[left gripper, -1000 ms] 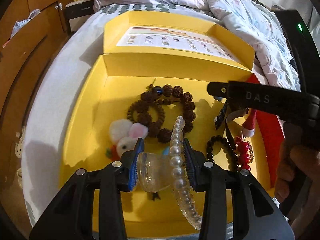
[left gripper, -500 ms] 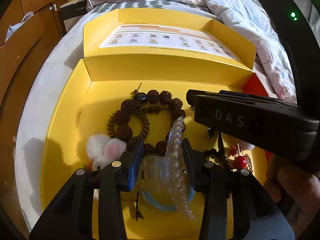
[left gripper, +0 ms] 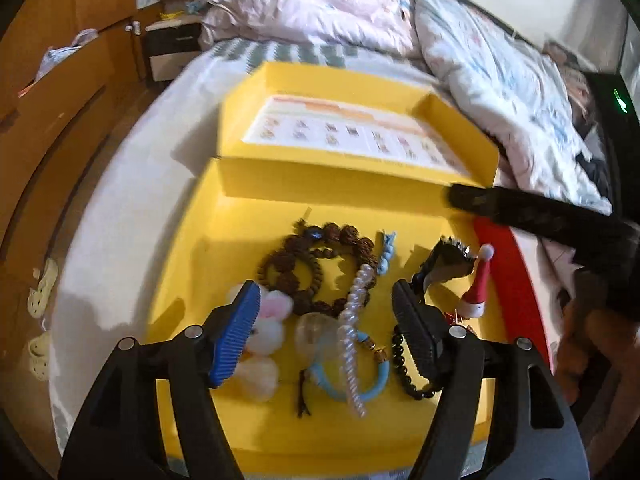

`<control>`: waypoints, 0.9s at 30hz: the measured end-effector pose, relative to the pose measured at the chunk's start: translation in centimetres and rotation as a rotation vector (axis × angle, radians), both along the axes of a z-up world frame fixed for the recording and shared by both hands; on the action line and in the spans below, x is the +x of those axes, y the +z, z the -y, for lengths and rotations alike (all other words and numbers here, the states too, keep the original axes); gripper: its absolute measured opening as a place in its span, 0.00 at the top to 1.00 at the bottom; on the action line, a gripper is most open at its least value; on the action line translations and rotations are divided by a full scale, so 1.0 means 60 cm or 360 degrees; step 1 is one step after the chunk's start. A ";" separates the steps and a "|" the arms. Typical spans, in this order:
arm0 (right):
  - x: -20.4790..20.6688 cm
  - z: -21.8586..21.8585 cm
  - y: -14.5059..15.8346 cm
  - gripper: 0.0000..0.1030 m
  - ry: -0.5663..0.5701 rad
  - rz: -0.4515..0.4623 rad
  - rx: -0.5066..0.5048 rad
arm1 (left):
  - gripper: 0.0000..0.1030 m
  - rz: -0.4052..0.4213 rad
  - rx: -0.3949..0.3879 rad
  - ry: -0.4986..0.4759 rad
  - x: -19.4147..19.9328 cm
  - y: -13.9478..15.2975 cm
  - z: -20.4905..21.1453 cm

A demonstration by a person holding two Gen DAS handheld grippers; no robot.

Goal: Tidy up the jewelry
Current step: 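Carry pearl claw and blue heart clip into the yellow box and open both grippers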

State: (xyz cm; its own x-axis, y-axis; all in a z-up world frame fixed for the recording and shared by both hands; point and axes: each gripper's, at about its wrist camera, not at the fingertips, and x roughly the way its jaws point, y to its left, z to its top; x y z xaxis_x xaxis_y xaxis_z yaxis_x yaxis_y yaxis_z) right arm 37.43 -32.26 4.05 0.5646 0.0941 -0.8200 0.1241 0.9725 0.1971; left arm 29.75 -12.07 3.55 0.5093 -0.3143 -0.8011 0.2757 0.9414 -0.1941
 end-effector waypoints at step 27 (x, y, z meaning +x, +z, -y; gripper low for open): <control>-0.379 -0.084 0.046 0.13 -0.0171 0.0350 -0.0190 | 0.05 0.0560 0.0383 0.0125 -0.266 0.021 -0.063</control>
State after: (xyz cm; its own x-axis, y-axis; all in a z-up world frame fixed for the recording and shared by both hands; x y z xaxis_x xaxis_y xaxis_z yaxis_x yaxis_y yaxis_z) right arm 14.67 -27.25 6.80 0.7320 -0.0658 -0.6781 0.1945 0.9741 0.1155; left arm 13.76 -8.30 4.81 0.7795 -0.0888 -0.6201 0.2113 0.9692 0.1268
